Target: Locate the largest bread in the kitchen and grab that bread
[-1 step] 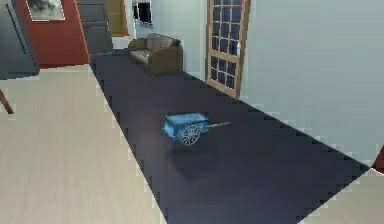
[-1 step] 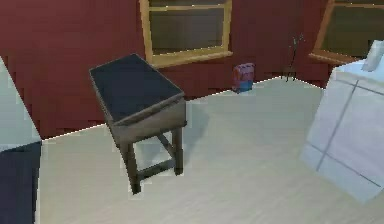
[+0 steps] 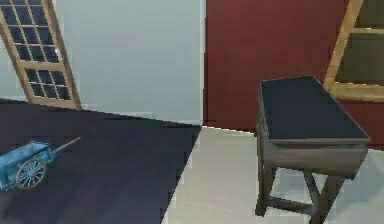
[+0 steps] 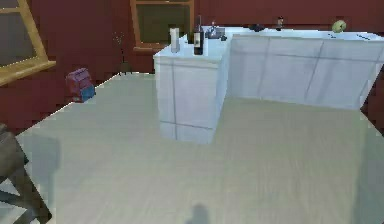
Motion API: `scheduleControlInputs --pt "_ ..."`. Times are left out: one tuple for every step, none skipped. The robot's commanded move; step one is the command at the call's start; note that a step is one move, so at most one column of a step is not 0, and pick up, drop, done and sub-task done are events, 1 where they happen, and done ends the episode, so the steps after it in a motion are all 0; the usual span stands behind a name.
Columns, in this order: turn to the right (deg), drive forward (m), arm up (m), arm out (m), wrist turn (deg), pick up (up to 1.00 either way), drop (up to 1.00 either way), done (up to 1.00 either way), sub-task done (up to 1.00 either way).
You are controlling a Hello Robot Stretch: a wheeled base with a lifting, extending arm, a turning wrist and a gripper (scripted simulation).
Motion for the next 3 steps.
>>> scheduleControlInputs --pt "45.0 0.00 0.00 0.00 0.0 0.00 0.00 0.00 0.00" --pt "45.0 0.00 0.00 0.00 0.0 0.00 0.00 0.00 0.00" --pt "21.0 0.00 0.00 0.00 0.0 0.00 0.00 0.00 0.00"
